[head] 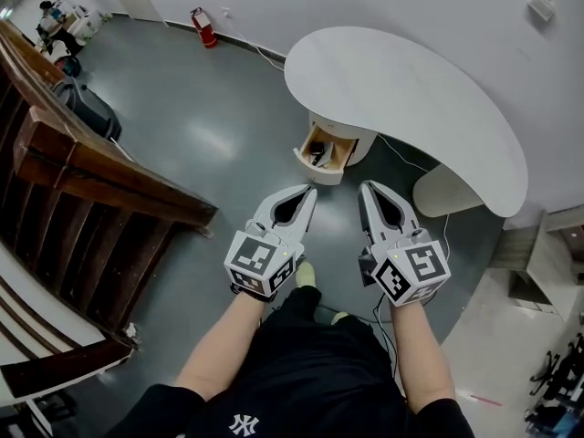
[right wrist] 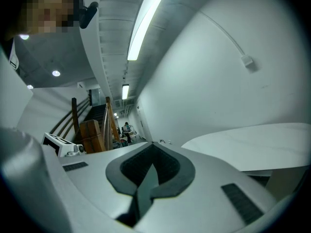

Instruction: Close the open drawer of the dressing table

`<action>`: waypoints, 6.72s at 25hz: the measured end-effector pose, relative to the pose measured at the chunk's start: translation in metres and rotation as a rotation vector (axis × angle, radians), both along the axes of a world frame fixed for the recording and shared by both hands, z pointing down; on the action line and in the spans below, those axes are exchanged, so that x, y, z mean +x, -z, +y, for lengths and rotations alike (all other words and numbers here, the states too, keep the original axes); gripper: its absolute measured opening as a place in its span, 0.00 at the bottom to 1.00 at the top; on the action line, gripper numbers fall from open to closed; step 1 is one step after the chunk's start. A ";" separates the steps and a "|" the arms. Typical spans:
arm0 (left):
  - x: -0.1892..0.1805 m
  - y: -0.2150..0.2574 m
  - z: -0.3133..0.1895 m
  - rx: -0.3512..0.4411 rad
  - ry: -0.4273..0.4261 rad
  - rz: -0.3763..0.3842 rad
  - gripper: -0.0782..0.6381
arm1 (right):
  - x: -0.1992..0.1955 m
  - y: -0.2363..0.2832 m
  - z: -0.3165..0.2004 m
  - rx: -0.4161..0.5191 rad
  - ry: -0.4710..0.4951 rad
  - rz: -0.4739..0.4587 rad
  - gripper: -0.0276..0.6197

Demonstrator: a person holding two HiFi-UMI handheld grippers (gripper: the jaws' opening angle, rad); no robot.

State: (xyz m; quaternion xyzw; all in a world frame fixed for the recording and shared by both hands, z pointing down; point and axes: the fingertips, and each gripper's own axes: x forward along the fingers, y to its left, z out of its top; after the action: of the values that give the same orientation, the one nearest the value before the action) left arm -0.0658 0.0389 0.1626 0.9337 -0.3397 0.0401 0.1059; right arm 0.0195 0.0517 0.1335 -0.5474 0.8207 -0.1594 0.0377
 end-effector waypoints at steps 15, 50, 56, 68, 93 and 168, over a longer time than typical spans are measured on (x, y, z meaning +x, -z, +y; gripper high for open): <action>-0.008 -0.044 -0.075 -0.029 0.018 -0.024 0.12 | -0.012 -0.029 -0.080 -0.037 0.018 0.030 0.06; 0.019 -0.421 -0.192 -0.143 0.127 -0.142 0.12 | -0.020 -0.380 -0.212 -0.167 0.203 0.083 0.06; 0.020 -0.493 -0.199 -0.151 0.133 -0.163 0.12 | -0.020 -0.433 -0.218 -0.166 0.199 0.086 0.06; 0.018 -0.627 -0.212 -0.202 0.135 -0.260 0.22 | -0.025 -0.487 -0.232 -0.153 0.209 0.074 0.06; 0.032 -0.714 -0.236 -0.272 0.138 -0.327 0.25 | -0.021 -0.513 -0.243 -0.192 0.206 0.064 0.06; 0.135 -0.694 -0.376 -0.259 0.103 -0.261 0.31 | 0.074 -0.512 -0.305 -0.183 0.122 0.066 0.06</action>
State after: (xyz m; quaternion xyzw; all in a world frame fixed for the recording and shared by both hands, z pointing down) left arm 0.0692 -0.3376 0.8563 0.8804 -0.3899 0.1988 0.1824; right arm 0.0931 -0.2532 0.6455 -0.5024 0.8354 -0.2175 -0.0493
